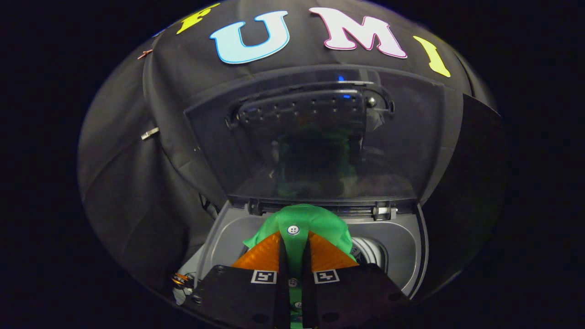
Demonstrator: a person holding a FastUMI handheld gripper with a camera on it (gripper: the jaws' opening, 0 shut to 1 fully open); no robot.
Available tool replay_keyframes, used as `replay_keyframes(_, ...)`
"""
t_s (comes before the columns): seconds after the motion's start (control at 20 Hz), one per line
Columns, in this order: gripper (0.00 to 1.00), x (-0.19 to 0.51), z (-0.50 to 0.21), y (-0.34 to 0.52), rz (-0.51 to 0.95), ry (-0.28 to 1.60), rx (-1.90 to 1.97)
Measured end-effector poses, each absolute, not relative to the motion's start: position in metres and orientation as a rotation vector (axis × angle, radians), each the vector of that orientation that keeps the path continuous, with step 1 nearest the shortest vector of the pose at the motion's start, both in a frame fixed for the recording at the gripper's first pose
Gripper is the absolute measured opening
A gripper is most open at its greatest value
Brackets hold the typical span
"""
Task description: Put the clothes into the washing machine and then close the washing machine lid.
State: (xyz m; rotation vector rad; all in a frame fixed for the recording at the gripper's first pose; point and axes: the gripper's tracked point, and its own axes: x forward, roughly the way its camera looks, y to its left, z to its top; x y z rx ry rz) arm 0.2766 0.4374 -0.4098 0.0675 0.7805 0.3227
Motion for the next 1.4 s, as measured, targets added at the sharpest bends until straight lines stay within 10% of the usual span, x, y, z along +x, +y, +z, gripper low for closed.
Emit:
replay_keyframes(0.15, 0.19, 0.274, -0.420, 0.434, 0.310, 0.787, 0.060)
replay_keyframes(0.4, 1.00, 0.269, -0.415, 0.423, 0.281, 0.775, 0.024)
replay_keyframes(1.4, 0.99, 0.261, -0.238, 0.431, 0.292, 0.282, -0.031)
